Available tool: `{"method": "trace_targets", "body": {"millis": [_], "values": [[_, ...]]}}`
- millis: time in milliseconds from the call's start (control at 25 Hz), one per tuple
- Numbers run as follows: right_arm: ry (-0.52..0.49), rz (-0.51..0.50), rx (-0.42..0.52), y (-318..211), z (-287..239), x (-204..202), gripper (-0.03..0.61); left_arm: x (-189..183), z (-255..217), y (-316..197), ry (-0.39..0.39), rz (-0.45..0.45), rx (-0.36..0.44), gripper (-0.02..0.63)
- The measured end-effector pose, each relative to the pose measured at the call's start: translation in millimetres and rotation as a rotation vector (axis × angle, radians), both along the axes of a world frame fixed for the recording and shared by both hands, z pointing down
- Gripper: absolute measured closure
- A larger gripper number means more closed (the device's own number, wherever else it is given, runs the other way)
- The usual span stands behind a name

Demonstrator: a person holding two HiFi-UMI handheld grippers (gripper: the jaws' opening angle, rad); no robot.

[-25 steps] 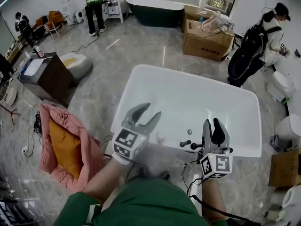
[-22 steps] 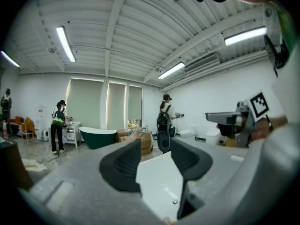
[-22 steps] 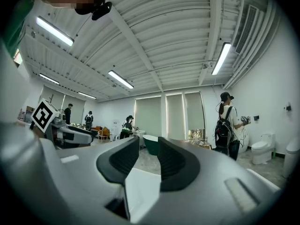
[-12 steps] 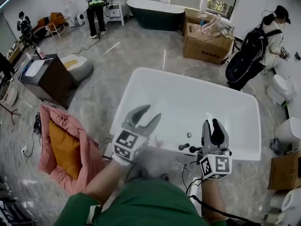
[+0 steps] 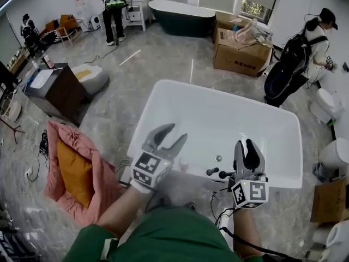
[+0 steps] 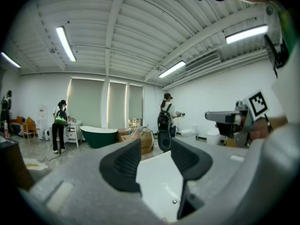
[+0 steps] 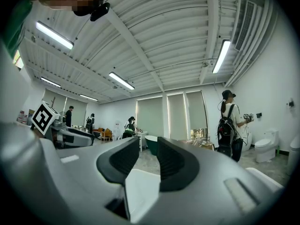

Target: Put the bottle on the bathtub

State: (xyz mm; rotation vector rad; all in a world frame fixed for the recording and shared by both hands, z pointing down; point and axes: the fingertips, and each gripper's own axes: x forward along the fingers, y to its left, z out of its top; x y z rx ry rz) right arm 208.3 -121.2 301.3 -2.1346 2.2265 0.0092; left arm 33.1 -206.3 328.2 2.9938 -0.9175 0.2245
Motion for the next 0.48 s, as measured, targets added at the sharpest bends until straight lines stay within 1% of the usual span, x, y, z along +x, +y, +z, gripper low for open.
{"method": "trace_targets", "body": {"millis": [200, 480], "values": [[-0.003, 0.004, 0.000, 2.4, -1.9, 7.3, 0.462, 6.6, 0.0, 2.7, -0.002, 0.001, -0.006, 0.417], [-0.012, 0.005, 0.004, -1.5, 2.0, 5.2, 0.465, 3.8, 2.0, -2.2, 0.001, 0.010, -0.004, 0.417]]}}
